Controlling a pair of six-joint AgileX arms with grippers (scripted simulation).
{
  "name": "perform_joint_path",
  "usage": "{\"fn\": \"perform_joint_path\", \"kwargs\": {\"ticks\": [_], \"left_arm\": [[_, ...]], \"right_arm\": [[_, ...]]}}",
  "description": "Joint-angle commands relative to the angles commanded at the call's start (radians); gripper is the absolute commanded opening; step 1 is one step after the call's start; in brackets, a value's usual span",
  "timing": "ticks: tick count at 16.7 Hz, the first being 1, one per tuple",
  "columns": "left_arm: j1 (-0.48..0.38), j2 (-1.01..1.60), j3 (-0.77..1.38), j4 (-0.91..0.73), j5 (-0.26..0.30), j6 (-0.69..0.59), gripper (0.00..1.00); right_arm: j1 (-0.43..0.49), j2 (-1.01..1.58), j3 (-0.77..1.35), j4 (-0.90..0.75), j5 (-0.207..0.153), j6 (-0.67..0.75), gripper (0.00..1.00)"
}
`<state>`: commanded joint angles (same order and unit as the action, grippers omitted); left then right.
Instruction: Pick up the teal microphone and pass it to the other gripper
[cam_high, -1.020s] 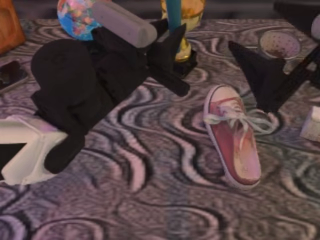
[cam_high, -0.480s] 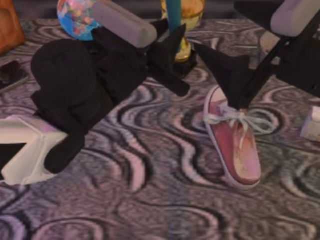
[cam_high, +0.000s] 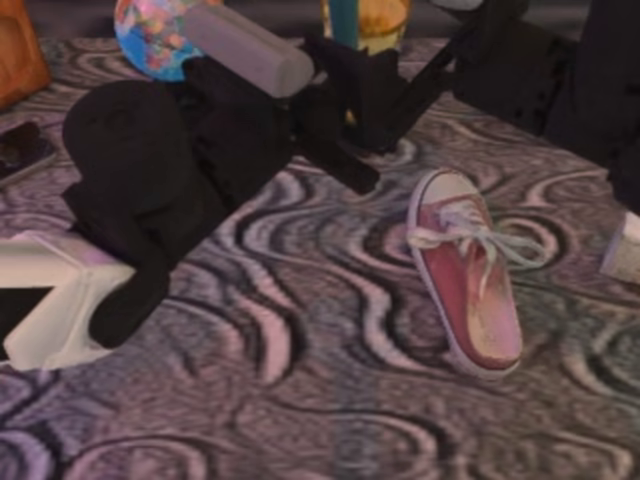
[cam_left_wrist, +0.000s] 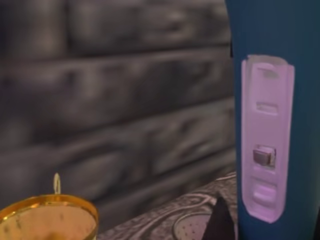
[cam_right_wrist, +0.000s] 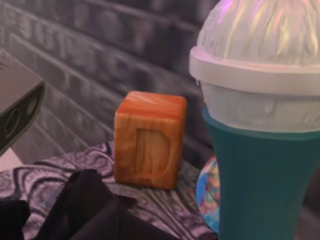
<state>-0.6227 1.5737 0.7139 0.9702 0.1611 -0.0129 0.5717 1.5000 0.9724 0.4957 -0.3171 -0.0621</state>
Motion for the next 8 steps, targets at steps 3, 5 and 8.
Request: {"fn": "perform_joint_path", "kwargs": {"ticks": [3, 5, 8], "left_arm": [[0.0, 0.0, 0.0, 0.0, 0.0, 0.0, 0.0], [0.0, 0.0, 0.0, 0.0, 0.0, 0.0, 0.0], [0.0, 0.0, 0.0, 0.0, 0.0, 0.0, 0.0]], "right_arm": [[0.031, 0.099, 0.083, 0.018, 0.032, 0.001, 1.0], [0.037, 0.114, 0.097, 0.021, 0.038, 0.001, 1.0], [0.037, 0.114, 0.097, 0.021, 0.038, 0.001, 1.0]]}}
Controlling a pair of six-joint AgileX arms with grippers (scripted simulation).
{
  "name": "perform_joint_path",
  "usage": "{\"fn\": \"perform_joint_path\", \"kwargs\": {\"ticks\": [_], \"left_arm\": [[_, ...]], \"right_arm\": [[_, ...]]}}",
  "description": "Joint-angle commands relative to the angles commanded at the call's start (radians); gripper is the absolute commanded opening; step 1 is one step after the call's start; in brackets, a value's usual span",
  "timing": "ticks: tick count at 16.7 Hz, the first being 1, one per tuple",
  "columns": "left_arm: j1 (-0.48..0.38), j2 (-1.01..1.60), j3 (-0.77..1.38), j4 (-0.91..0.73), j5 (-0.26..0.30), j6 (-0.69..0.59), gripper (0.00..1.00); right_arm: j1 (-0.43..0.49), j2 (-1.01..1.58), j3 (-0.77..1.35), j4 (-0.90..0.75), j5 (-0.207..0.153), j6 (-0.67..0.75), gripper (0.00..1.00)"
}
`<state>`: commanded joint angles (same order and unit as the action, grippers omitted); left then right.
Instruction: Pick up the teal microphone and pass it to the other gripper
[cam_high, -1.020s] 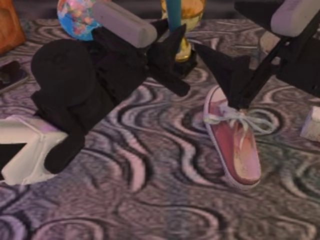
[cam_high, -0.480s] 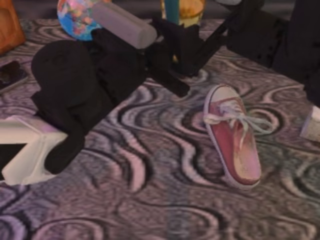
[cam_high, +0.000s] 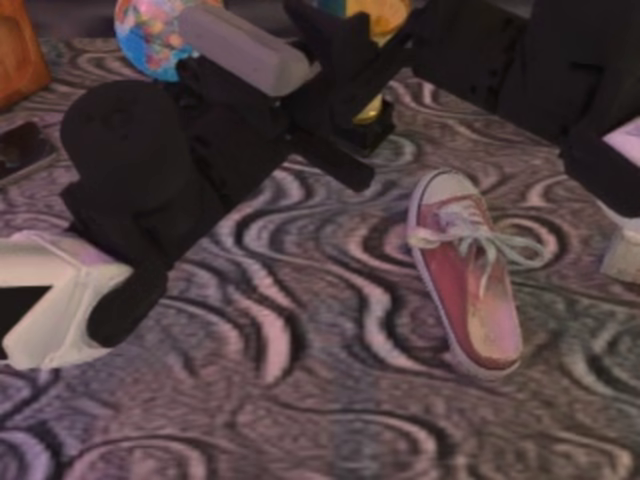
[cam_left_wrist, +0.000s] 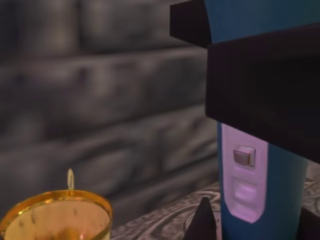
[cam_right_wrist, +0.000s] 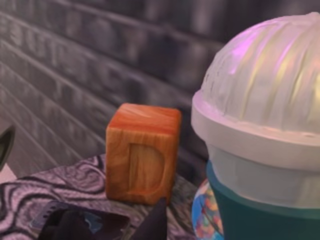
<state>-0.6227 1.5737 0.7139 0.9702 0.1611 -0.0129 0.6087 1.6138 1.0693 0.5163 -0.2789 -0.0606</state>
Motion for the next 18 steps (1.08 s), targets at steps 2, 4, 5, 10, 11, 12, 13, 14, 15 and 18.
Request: {"fn": "perform_joint_path", "kwargs": {"ticks": [2, 4, 5, 10, 11, 12, 13, 14, 15, 18], "left_arm": [[0.0, 0.0, 0.0, 0.0, 0.0, 0.0, 0.0], [0.0, 0.0, 0.0, 0.0, 0.0, 0.0, 0.0], [0.0, 0.0, 0.0, 0.0, 0.0, 0.0, 0.0], [0.0, 0.0, 0.0, 0.0, 0.0, 0.0, 0.0], [0.0, 0.0, 0.0, 0.0, 0.0, 0.0, 0.0], [0.0, 0.0, 0.0, 0.0, 0.0, 0.0, 0.0], [0.0, 0.0, 0.0, 0.0, 0.0, 0.0, 0.0], [0.0, 0.0, 0.0, 0.0, 0.0, 0.0, 0.0], [0.0, 0.0, 0.0, 0.0, 0.0, 0.0, 0.0], [0.0, 0.0, 0.0, 0.0, 0.0, 0.0, 0.0]], "right_arm": [[0.0, 0.0, 0.0, 0.0, 0.0, 0.0, 0.85], [0.0, 0.0, 0.0, 0.0, 0.0, 0.0, 0.7], [0.0, 0.0, 0.0, 0.0, 0.0, 0.0, 0.62], [0.0, 0.0, 0.0, 0.0, 0.0, 0.0, 0.25], [0.0, 0.0, 0.0, 0.0, 0.0, 0.0, 0.17], [0.0, 0.0, 0.0, 0.0, 0.0, 0.0, 0.1], [0.0, 0.0, 0.0, 0.0, 0.0, 0.0, 0.02], [0.0, 0.0, 0.0, 0.0, 0.0, 0.0, 0.0], [0.0, 0.0, 0.0, 0.0, 0.0, 0.0, 0.0], [0.0, 0.0, 0.0, 0.0, 0.0, 0.0, 0.0]]}}
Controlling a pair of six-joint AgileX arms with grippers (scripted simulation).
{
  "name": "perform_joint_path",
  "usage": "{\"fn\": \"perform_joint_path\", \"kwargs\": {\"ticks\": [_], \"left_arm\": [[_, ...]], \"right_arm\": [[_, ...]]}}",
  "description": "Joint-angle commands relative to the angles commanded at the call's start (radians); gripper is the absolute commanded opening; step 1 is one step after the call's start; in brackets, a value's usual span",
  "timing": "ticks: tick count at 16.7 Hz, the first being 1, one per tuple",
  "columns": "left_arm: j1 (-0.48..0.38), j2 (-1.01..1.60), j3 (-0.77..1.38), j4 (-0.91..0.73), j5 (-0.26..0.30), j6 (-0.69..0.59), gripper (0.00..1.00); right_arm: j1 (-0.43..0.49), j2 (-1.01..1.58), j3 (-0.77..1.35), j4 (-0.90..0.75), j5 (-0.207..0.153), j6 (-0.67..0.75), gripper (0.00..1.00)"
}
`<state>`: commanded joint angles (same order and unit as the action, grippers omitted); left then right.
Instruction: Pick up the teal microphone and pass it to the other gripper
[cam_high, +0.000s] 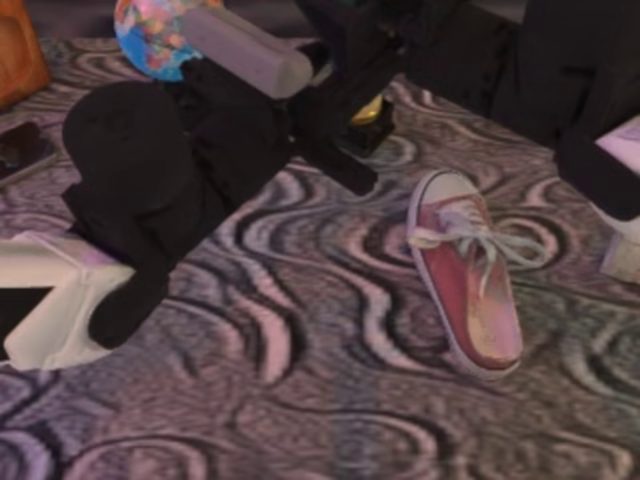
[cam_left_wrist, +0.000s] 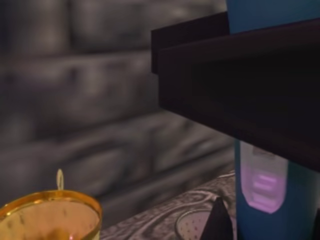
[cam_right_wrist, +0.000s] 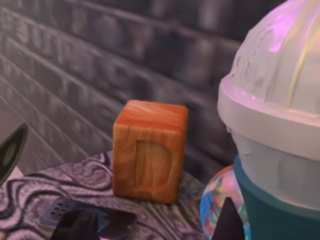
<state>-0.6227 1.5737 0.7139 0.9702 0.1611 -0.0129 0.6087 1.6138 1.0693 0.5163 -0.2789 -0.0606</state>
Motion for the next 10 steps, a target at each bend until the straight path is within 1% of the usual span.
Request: {"fn": "perform_joint_path", "kwargs": {"ticks": [4, 10], "left_arm": [[0.0, 0.0, 0.0, 0.0, 0.0, 0.0, 0.0], [0.0, 0.0, 0.0, 0.0, 0.0, 0.0, 0.45]], "right_arm": [[0.0, 0.0, 0.0, 0.0, 0.0, 0.0, 0.0], [0.0, 0.0, 0.0, 0.0, 0.0, 0.0, 0.0]]}}
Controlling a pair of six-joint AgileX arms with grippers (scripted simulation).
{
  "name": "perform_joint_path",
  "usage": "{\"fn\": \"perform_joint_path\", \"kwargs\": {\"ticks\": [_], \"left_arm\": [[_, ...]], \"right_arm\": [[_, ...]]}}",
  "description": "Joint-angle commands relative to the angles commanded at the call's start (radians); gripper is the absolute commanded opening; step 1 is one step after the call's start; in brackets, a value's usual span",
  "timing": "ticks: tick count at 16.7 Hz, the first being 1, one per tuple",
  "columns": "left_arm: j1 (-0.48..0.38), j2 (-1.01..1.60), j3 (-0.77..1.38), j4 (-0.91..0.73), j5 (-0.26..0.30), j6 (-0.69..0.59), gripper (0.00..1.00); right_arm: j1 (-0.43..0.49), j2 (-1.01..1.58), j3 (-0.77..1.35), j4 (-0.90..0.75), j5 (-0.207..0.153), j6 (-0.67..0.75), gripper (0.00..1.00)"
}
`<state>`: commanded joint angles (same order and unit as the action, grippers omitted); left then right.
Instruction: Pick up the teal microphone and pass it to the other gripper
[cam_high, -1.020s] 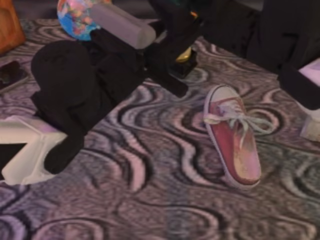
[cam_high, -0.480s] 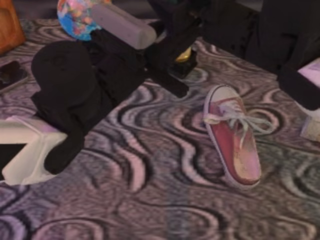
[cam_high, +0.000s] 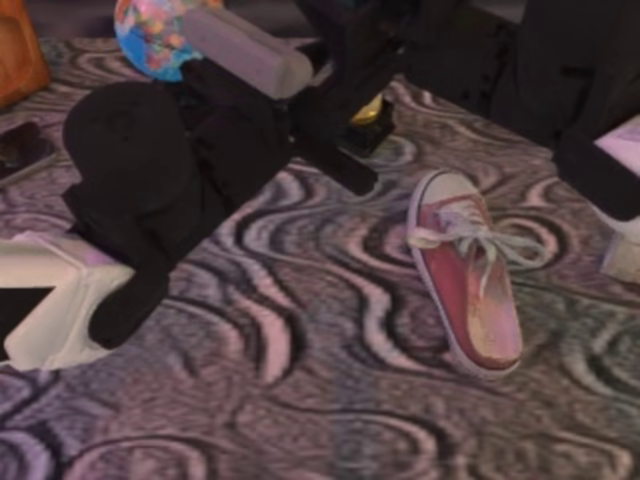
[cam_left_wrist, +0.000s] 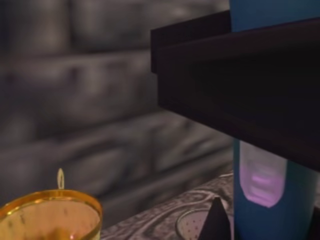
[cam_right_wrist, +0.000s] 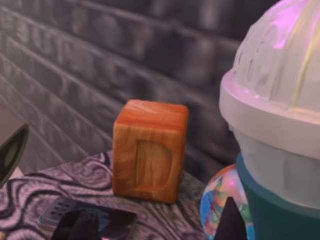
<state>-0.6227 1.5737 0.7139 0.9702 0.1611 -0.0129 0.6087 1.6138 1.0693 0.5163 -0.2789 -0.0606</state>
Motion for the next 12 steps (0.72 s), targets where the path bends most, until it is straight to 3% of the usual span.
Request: {"fn": "perform_joint_path", "kwargs": {"ticks": [7, 12], "left_arm": [[0.0, 0.0, 0.0, 0.0, 0.0, 0.0, 0.98], [0.0, 0.0, 0.0, 0.0, 0.0, 0.0, 1.0]], "right_arm": [[0.0, 0.0, 0.0, 0.0, 0.0, 0.0, 0.0], [0.0, 0.0, 0.0, 0.0, 0.0, 0.0, 0.0]]}}
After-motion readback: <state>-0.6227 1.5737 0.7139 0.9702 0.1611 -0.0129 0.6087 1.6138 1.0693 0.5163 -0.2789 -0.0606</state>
